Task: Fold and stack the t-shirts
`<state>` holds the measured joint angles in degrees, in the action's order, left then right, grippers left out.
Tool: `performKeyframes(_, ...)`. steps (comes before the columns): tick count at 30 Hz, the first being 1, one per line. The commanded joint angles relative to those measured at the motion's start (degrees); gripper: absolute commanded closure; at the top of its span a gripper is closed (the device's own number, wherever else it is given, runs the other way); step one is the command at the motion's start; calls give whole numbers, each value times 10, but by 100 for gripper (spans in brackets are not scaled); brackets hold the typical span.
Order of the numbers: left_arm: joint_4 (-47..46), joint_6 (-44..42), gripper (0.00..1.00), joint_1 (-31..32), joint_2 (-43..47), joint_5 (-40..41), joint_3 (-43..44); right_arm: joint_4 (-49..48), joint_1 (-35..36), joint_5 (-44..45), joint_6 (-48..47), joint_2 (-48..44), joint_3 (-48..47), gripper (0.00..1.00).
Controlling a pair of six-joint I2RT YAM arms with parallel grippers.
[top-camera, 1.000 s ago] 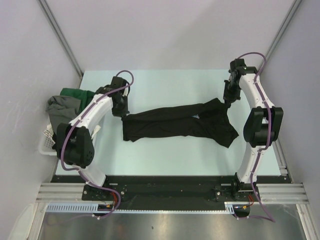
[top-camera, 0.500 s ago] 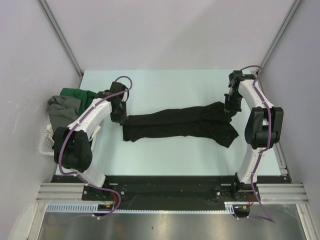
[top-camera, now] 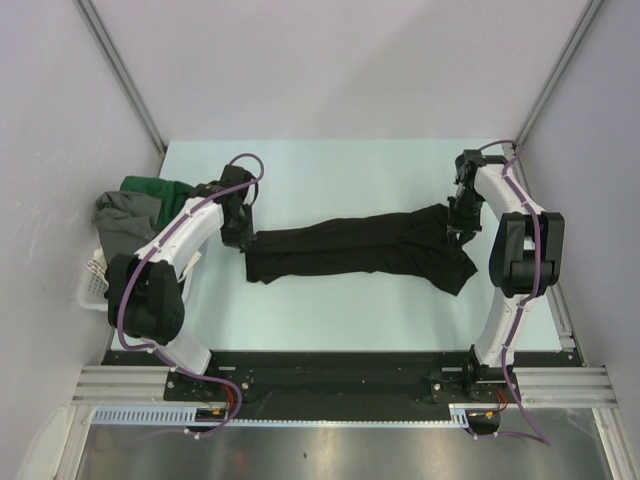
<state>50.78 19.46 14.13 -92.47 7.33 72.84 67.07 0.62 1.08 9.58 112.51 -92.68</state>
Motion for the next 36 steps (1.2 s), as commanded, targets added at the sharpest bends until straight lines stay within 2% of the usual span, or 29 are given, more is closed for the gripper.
performKeyframes(1, 14, 9, 89, 4, 1, 13, 11, 6, -2, 14, 4, 2, -8, 61)
performKeyframes(3, 18, 13, 83, 5, -6, 16, 17, 8, -2, 20, 4, 0, -14, 44)
performKeyframes(4, 23, 15, 77, 4, -8, 20, 19, 10, -2, 23, 5, -1, -16, 41)
performKeyframes(6, 27, 17, 73, 5, -10, 28, 26, 13, -3, 30, 6, -6, -27, 37)
performKeyframes(10, 39, 18, 68, 5, -14, 44, 41, 18, -2, 44, 10, -17, -56, 33)
performKeyframes(14, 53, 17, 67, 5, -18, 59, 71, 31, -2, 58, 13, -19, -99, 30)
performKeyframes(21, 25, 24, 68, 12, -35, 19, 98, 25, 7, 60, 18, -17, -154, 29)
performKeyframes(26, 16, 24, 68, 45, -74, -6, 128, 13, 29, 60, 22, 7, -145, 27)
performKeyframes(30, 12, 25, 68, 68, -95, -10, 148, -6, 31, 64, 25, -2, -94, 24)
performKeyframes(36, 10, 18, 68, 71, -107, -10, 154, -53, 18, 77, 21, -33, -20, 13)
